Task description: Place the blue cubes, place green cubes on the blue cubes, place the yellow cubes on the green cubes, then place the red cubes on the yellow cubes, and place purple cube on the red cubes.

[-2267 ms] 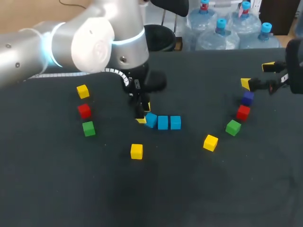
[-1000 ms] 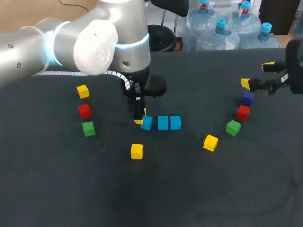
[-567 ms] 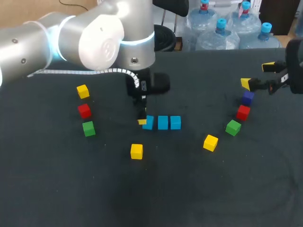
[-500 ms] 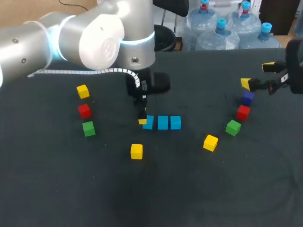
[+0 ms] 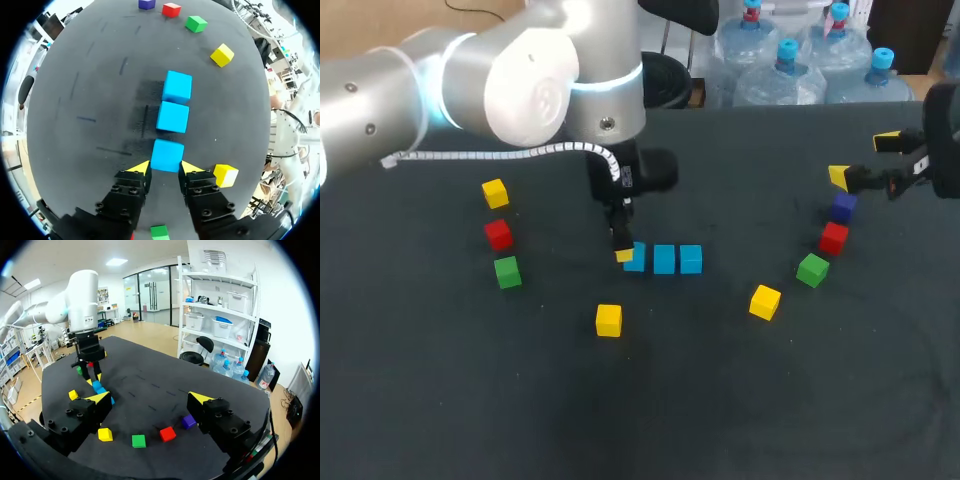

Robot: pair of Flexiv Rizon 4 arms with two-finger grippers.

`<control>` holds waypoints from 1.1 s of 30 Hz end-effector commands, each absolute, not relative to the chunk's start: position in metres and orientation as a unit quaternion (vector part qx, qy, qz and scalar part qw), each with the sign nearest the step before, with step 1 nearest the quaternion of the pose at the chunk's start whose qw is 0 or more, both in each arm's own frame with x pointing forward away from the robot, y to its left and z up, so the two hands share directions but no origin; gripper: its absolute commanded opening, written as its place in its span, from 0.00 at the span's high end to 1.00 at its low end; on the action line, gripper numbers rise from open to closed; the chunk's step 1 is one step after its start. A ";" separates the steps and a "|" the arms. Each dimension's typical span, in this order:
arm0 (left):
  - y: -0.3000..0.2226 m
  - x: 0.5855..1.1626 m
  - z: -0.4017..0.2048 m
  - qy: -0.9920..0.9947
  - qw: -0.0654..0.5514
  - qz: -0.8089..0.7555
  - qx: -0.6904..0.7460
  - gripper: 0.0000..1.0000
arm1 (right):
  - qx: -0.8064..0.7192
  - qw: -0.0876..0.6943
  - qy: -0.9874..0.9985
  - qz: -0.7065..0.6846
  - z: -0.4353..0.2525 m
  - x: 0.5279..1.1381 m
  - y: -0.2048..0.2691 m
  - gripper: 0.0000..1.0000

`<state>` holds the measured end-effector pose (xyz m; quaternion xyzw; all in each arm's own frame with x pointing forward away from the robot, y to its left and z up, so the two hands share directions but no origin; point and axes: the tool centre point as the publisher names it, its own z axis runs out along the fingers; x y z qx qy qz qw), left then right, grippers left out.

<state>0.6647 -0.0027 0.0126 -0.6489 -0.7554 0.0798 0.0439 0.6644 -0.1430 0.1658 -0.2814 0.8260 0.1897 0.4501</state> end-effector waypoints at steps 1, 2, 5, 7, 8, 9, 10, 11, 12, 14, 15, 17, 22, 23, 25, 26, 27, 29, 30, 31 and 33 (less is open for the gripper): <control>-0.001 0.663 0.012 -0.754 0.041 0.082 -0.651 1.00 | -0.281 0.450 0.827 0.187 0.167 0.664 -0.142 0.00; 0.000 0.663 0.012 -0.752 0.040 0.081 -0.653 1.00 | -0.281 0.450 0.827 0.187 0.167 0.664 -0.142 0.00; 0.001 0.662 0.010 -0.751 0.039 0.079 -0.655 1.00 | -0.281 0.450 0.827 0.187 0.167 0.664 -0.142 0.00; 0.001 0.663 0.009 -0.751 0.037 0.078 -0.655 1.00 | -0.281 0.450 0.827 0.187 0.167 0.664 -0.142 0.00; 0.001 0.663 0.009 -0.750 0.035 0.076 -0.656 1.00 | -0.281 0.450 0.827 0.187 0.167 0.664 -0.142 0.00; 0.000 0.663 0.008 -0.750 0.034 0.076 -0.656 1.00 | -0.281 0.450 0.827 0.187 0.167 0.664 -0.142 0.00; 0.000 0.663 0.008 -0.750 0.033 0.076 -0.657 1.00 | -0.281 0.450 0.827 0.187 0.167 0.664 -0.142 0.00; 0.000 0.662 0.008 -0.749 0.030 0.075 -0.658 1.00 | -0.281 0.450 0.827 0.187 0.167 0.664 -0.142 0.00; -0.001 0.662 0.007 -0.749 0.030 0.075 -0.658 1.00 | -0.281 0.450 0.827 0.187 0.167 0.664 -0.142 0.00; -0.002 0.661 0.006 -0.748 0.029 0.075 -0.659 1.00 | -0.281 0.450 0.827 0.187 0.167 0.664 -0.142 0.00; -0.002 0.661 0.006 -0.747 0.027 0.074 -0.660 1.00 | -0.281 0.450 0.827 0.187 0.167 0.664 -0.142 0.00; -0.003 0.662 0.005 -0.747 0.026 0.074 -0.660 1.00 | -0.281 0.450 0.827 0.187 0.167 0.664 -0.142 0.00; -0.004 0.663 0.003 -0.746 0.022 0.072 -0.662 1.00 | -0.281 0.450 0.827 0.187 0.167 0.664 -0.142 0.00; -0.004 0.663 0.003 -0.746 0.021 0.072 -0.662 1.00 | -0.281 0.450 0.827 0.187 0.167 0.664 -0.142 0.00; -0.004 0.664 0.002 -0.746 0.021 0.072 -0.662 1.00 | -0.281 0.450 0.827 0.187 0.167 0.664 -0.142 0.00; -0.005 0.663 0.001 -0.746 0.021 0.072 -0.662 1.00 | -0.281 0.450 0.827 0.187 0.167 0.664 -0.142 0.00; -0.004 0.663 0.000 -0.745 0.021 0.071 -0.663 1.00 | -0.281 0.450 0.827 0.187 0.167 0.664 -0.142 0.00; -0.004 0.663 0.000 -0.745 0.020 0.071 -0.662 1.00 | -0.281 0.450 0.827 0.187 0.167 0.664 -0.142 0.00; -0.004 0.663 0.000 -0.746 0.020 0.070 -0.662 1.00 | -0.281 0.450 0.827 0.187 0.167 0.664 -0.142 0.00; -0.004 0.663 0.000 -0.747 0.020 0.070 -0.661 1.00 | -0.281 0.450 0.827 0.187 0.167 0.664 -0.142 0.00; -0.005 0.663 0.000 -0.748 0.019 0.070 -0.660 1.00 | -0.281 0.450 0.827 0.187 0.167 0.664 -0.142 0.00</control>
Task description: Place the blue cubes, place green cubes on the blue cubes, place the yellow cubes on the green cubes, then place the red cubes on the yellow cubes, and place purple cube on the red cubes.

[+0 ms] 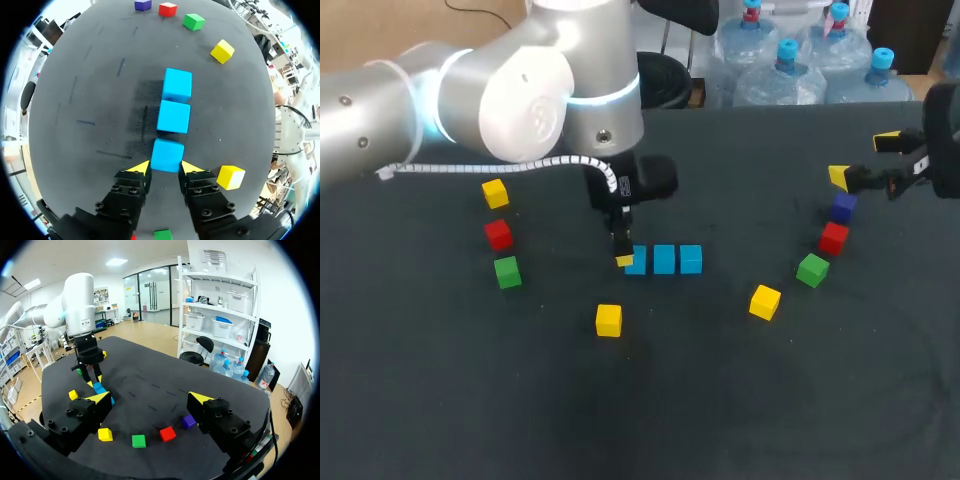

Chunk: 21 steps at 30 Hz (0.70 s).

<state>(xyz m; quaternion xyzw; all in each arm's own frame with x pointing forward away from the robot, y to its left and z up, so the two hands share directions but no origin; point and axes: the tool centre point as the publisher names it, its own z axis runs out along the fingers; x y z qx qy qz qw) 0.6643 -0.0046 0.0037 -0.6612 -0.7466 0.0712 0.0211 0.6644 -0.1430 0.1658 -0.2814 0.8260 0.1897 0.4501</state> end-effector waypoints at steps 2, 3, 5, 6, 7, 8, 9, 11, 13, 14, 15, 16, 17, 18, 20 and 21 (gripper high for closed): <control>-0.006 0.662 0.001 -0.751 0.024 0.072 -0.656 1.00 | -0.281 0.450 0.827 0.187 0.167 0.664 -0.142 0.00; -0.006 0.662 0.002 -0.751 0.023 0.070 -0.656 1.00 | -0.281 0.450 0.827 0.187 0.167 0.664 -0.142 0.00; -0.007 0.662 0.001 -0.752 0.022 0.069 -0.655 1.00 | -0.281 0.450 0.827 0.187 0.167 0.664 -0.142 0.00; -0.007 0.662 0.001 -0.753 0.023 0.069 -0.654 1.00 | -0.281 0.450 0.827 0.187 0.167 0.664 -0.142 0.00; -0.007 0.662 0.001 -0.753 0.023 0.069 -0.654 1.00 | -0.281 0.450 0.827 0.187 0.167 0.664 -0.142 0.00; -0.008 0.662 0.002 -0.754 0.022 0.070 -0.653 1.00 | -0.281 0.450 0.827 0.187 0.167 0.664 -0.142 0.00; -0.008 0.663 0.002 -0.754 0.022 0.070 -0.653 1.00 | -0.281 0.450 0.827 0.187 0.167 0.664 -0.142 0.00; -0.009 0.663 0.003 -0.754 0.022 0.071 -0.653 1.00 | -0.281 0.450 0.827 0.187 0.167 0.664 -0.142 0.00; -0.010 0.663 0.004 -0.753 0.021 0.071 -0.653 1.00 | -0.281 0.450 0.827 0.187 0.167 0.664 -0.142 0.00; -0.010 0.664 0.004 -0.753 0.021 0.072 -0.653 1.00 | -0.281 0.450 0.827 0.187 0.167 0.664 -0.142 0.00; -0.010 0.664 0.004 -0.753 0.021 0.071 -0.654 1.00 | -0.281 0.450 0.827 0.187 0.167 0.664 -0.142 0.00; -0.010 0.664 0.004 -0.753 0.021 0.071 -0.654 1.00 | -0.281 0.450 0.827 0.187 0.167 0.664 -0.142 0.00; -0.010 0.664 0.004 -0.753 0.021 0.072 -0.654 1.00 | -0.281 0.450 0.827 0.187 0.167 0.664 -0.142 0.00; -0.010 0.664 0.004 -0.753 0.022 0.071 -0.654 1.00 | -0.281 0.450 0.827 0.187 0.167 0.664 -0.142 0.00; -0.009 0.664 0.002 -0.754 0.022 0.071 -0.652 1.00 | -0.281 0.450 0.827 0.187 0.167 0.664 -0.142 0.00; -0.009 0.664 0.002 -0.754 0.022 0.070 -0.652 1.00 | -0.281 0.450 0.827 0.187 0.167 0.664 -0.142 0.00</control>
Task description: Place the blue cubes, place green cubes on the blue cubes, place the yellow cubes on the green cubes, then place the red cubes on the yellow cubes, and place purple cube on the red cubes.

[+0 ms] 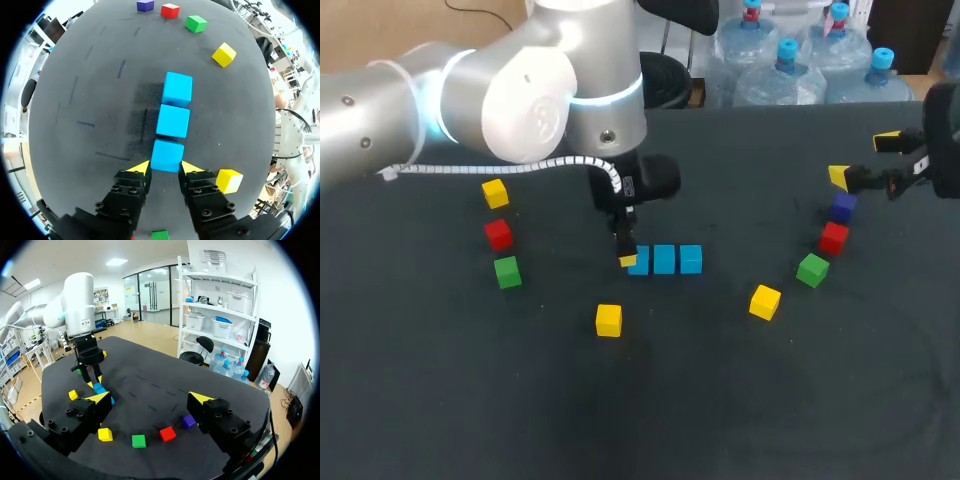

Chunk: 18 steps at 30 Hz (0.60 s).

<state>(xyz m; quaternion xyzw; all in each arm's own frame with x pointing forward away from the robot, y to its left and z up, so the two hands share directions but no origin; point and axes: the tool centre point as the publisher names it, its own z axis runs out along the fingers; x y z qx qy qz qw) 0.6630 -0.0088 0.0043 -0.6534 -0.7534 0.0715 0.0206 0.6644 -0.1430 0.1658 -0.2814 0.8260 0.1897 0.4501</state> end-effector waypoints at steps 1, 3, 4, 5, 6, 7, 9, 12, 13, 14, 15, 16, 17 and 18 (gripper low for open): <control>-0.009 0.664 0.002 -0.755 0.023 0.070 -0.652 1.00 | -0.281 0.450 0.827 0.187 0.167 0.664 -0.142 0.00; -0.008 0.664 0.002 -0.755 0.023 0.070 -0.652 1.00 | -0.281 0.450 0.827 0.187 0.167 0.664 -0.142 0.00; -0.008 0.663 0.002 -0.755 0.023 0.070 -0.652 1.00 | -0.281 0.450 0.827 0.187 0.167 0.664 -0.142 0.00; -0.008 0.663 0.002 -0.755 0.024 0.070 -0.652 1.00 | -0.281 0.450 0.827 0.187 0.167 0.664 -0.142 0.00; -0.008 0.663 0.002 -0.755 0.025 0.071 -0.652 1.00 | -0.281 0.450 0.827 0.187 0.167 0.664 -0.142 0.00; -0.008 0.663 0.002 -0.755 0.026 0.071 -0.652 0.84 | -0.281 0.450 0.827 0.187 0.167 0.664 -0.142 0.00; -0.008 0.663 0.002 -0.755 0.026 0.071 -0.652 0.00 | -0.281 0.450 0.827 0.187 0.167 0.664 -0.142 0.00; -0.008 0.663 0.002 -0.757 0.027 0.074 -0.649 0.00 | -0.281 0.450 0.827 0.187 0.167 0.664 -0.142 0.00; -0.008 0.663 0.003 -0.758 0.026 0.075 -0.647 0.00 | -0.281 0.450 0.827 0.187 0.167 0.664 -0.142 0.00; -0.008 0.663 0.003 -0.759 0.025 0.077 -0.646 0.00 | -0.281 0.450 0.827 0.187 0.167 0.664 -0.142 0.00; -0.008 0.663 0.003 -0.758 0.024 0.076 -0.648 0.00 | -0.281 0.450 0.827 0.187 0.167 0.664 -0.142 0.00; -0.008 0.663 0.003 -0.758 0.024 0.076 -0.648 0.00 | -0.281 0.450 0.827 0.187 0.167 0.664 -0.142 0.00; -0.008 0.663 0.003 -0.758 0.023 0.075 -0.647 0.00 | -0.281 0.450 0.827 0.187 0.167 0.664 -0.142 0.00; -0.008 0.664 0.003 -0.759 0.023 0.075 -0.646 0.00 | -0.281 0.450 0.827 0.187 0.167 0.664 -0.142 0.00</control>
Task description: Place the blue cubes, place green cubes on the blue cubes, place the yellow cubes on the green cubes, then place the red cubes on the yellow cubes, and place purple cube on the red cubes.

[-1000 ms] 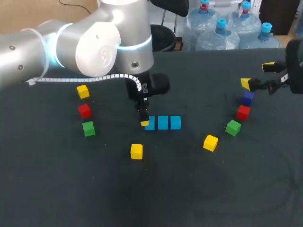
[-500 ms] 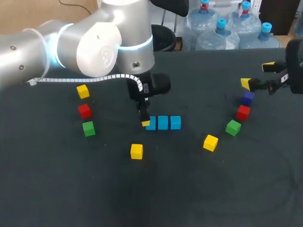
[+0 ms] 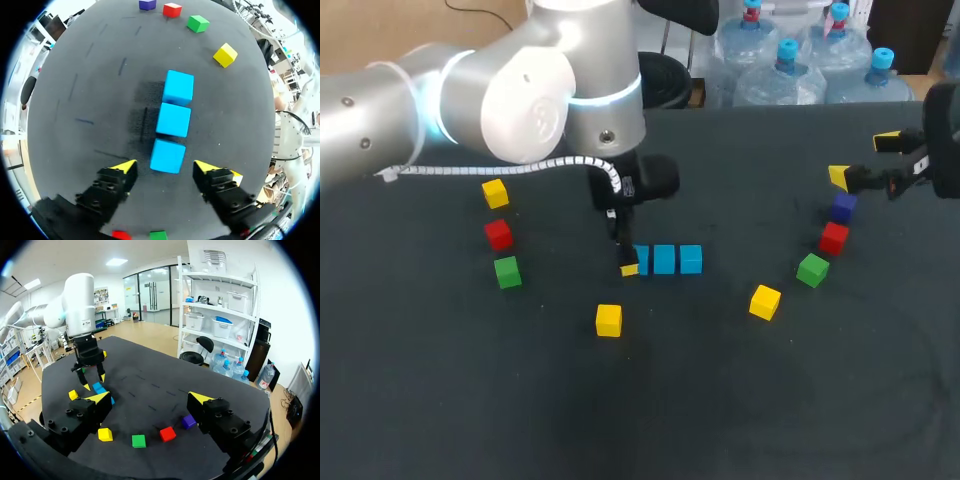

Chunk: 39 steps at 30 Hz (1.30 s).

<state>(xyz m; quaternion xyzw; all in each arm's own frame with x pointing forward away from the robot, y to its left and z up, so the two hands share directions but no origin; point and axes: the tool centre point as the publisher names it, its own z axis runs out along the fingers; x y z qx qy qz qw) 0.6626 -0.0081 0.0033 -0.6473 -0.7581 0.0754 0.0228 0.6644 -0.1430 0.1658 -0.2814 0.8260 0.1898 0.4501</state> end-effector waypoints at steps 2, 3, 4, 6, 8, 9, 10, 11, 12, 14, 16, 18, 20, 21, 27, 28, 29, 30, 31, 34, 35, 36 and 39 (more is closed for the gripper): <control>-0.008 0.665 0.004 -0.763 0.019 0.074 -0.642 0.00 | -0.281 0.450 0.827 0.187 0.167 0.664 -0.142 0.00; -0.008 0.666 0.005 -0.764 0.016 0.073 -0.641 0.00 | -0.281 0.450 0.827 0.187 0.167 0.664 -0.142 0.00; -0.007 0.667 0.006 -0.764 0.016 0.073 -0.641 0.00 | -0.281 0.450 0.827 0.187 0.167 0.664 -0.142 0.00; -0.005 0.669 0.009 -0.768 0.010 0.072 -0.636 0.00 | -0.281 0.450 0.827 0.187 0.167 0.664 -0.142 0.00; -0.003 0.672 0.014 -0.776 0.001 0.078 -0.626 0.00 | -0.281 0.450 0.827 0.187 0.167 0.664 -0.142 0.00; -0.002 0.674 0.017 -0.780 -0.005 0.082 -0.620 0.00 | -0.281 0.450 0.827 0.187 0.167 0.664 -0.142 0.00; 0.000 0.675 0.021 -0.783 -0.008 0.085 -0.616 0.00 | -0.281 0.450 0.827 0.187 0.167 0.664 -0.142 0.00; 0.002 0.676 0.025 -0.787 -0.013 0.090 -0.611 0.00 | -0.281 0.450 0.827 0.187 0.167 0.664 -0.142 0.00; 0.004 0.676 0.028 -0.789 -0.020 0.090 -0.608 0.00 | -0.281 0.450 0.827 0.187 0.167 0.664 -0.142 0.00; 0.010 0.674 0.035 -0.789 -0.020 0.096 -0.607 0.00 | -0.281 0.450 0.827 0.187 0.167 0.664 -0.142 0.00; 0.015 0.670 0.042 -0.789 -0.023 0.100 -0.606 0.00 | -0.281 0.450 0.827 0.187 0.167 0.664 -0.142 0.00; 0.020 0.667 0.050 -0.788 -0.025 0.112 -0.605 0.00 | -0.281 0.450 0.827 0.187 0.167 0.664 -0.142 0.00; 0.026 0.666 0.061 -0.790 -0.037 0.121 -0.599 0.00 | -0.281 0.450 0.827 0.187 0.167 0.664 -0.142 0.00; 0.028 0.665 0.066 -0.791 -0.045 0.130 -0.596 0.00 | -0.281 0.450 0.827 0.187 0.167 0.664 -0.142 0.00; 0.049 0.668 0.103 -0.824 -0.130 0.164 -0.527 0.00 | -0.281 0.450 0.827 0.187 0.167 0.664 -0.142 0.00; 0.053 0.668 0.107 -0.833 -0.143 0.176 -0.505 0.00 | -0.281 0.450 0.827 0.187 0.167 0.664 -0.142 0.00; 0.057 0.668 0.111 -0.839 -0.158 0.182 -0.487 0.00 | -0.281 0.450 0.827 0.187 0.167 0.664 -0.142 0.00; 0.061 0.668 0.113 -0.844 -0.175 0.191 -0.470 0.00 | -0.281 0.450 0.827 0.187 0.167 0.664 -0.142 0.00; 0.065 0.668 0.116 -0.851 -0.188 0.207 -0.444 0.00 | -0.281 0.450 0.827 0.187 0.167 0.664 -0.142 0.00; 0.074 0.666 0.121 -0.855 -0.245 0.233 -0.394 0.00 | -0.281 0.450 0.827 0.187 0.167 0.664 -0.142 0.00; 0.076 0.665 0.123 -0.857 -0.258 0.241 -0.376 0.00 | -0.281 0.450 0.827 0.187 0.167 0.664 -0.142 0.00; 0.078 0.663 0.124 -0.858 -0.269 0.247 -0.361 0.00 | -0.281 0.450 0.827 0.187 0.167 0.664 -0.142 0.00; 0.086 0.659 0.127 -0.854 -0.317 0.254 -0.324 0.00 | -0.281 0.450 0.827 0.187 0.167 0.664 -0.142 0.00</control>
